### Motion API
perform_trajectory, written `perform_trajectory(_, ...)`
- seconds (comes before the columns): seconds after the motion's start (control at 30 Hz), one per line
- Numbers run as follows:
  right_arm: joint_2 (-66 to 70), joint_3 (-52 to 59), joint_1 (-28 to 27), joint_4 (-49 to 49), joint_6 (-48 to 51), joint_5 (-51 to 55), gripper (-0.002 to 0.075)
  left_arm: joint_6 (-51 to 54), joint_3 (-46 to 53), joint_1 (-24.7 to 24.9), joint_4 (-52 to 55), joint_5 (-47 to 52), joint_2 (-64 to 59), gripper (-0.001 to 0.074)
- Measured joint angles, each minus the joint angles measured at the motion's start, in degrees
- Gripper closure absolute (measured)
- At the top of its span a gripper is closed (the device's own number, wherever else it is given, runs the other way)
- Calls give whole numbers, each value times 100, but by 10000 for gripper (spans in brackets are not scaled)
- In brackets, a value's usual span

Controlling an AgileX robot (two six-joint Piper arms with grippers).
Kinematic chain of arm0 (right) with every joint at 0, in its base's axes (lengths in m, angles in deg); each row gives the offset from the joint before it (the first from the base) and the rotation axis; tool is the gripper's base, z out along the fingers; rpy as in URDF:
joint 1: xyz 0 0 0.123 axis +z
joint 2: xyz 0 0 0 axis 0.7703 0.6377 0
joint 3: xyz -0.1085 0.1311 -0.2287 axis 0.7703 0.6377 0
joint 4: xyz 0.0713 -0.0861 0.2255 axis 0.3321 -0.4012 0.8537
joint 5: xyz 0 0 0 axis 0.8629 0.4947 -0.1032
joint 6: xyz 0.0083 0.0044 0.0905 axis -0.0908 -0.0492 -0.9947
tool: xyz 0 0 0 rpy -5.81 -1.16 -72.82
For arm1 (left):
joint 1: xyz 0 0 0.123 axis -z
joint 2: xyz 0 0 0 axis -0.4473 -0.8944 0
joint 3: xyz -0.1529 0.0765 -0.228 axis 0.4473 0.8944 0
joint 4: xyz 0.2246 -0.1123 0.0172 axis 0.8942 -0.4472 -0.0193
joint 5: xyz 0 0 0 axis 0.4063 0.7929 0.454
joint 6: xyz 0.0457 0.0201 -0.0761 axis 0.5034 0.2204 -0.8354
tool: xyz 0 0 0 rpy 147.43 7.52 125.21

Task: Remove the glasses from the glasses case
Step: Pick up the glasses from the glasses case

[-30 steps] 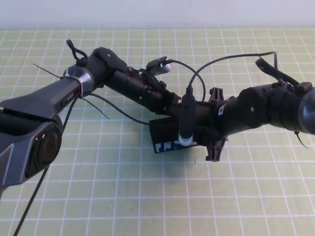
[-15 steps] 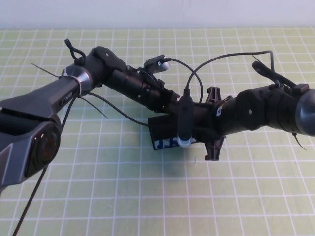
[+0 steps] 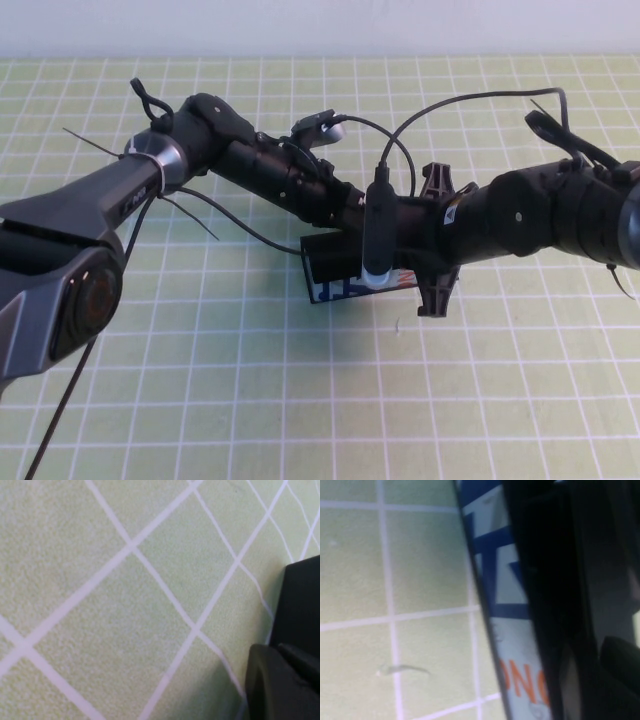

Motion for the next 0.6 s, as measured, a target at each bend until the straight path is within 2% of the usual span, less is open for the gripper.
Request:
perform_trajectory(0.17,-36,-13,0,95,0,-86,706,-82,-362,0,349,203,13,739)
perform_trajectory(0.37,-36,-13,0,237,-20,-211,713,-489,-1086,-18,1487,446,472,739)
perform_trajectory(0.5,-36,-13,0,288,-25,-239,714,-563,-1100,-194,1771,497,1160,739)
perform_trajectory(0.6,-36,-13,-11,372,-25,-248,714,-487,-755,-371,1810,510,1850,739)
